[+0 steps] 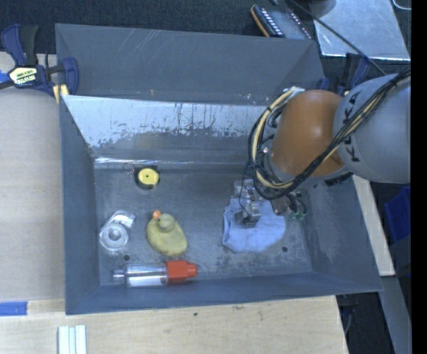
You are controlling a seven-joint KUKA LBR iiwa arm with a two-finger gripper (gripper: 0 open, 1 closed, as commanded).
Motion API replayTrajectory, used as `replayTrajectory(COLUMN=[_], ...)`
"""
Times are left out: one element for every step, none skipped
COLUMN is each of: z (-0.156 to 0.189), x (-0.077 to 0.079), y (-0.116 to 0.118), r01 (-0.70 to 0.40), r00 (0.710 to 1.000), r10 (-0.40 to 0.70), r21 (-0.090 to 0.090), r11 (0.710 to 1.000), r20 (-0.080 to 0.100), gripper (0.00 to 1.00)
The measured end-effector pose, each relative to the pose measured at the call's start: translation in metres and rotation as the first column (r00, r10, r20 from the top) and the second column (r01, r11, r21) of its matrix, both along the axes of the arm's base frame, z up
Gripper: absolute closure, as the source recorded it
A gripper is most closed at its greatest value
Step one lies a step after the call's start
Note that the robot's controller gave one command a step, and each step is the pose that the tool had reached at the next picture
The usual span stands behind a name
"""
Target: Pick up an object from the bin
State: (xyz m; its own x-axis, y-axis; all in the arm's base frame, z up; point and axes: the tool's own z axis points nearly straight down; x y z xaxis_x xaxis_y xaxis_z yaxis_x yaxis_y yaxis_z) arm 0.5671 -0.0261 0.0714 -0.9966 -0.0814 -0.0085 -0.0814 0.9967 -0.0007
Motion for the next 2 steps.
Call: replayTrajectory(z=[0.0,0.057], x=[0.0,0.01], y=[0.0,0.01], r01=[0.0,-0.036], r00=[1.0,0.999], r10=[0.0,0.036], r21=[0.0,-0.001], r11=[1.0,0.999], r20=[0.0,0.007], gripper=[1.0,1.0])
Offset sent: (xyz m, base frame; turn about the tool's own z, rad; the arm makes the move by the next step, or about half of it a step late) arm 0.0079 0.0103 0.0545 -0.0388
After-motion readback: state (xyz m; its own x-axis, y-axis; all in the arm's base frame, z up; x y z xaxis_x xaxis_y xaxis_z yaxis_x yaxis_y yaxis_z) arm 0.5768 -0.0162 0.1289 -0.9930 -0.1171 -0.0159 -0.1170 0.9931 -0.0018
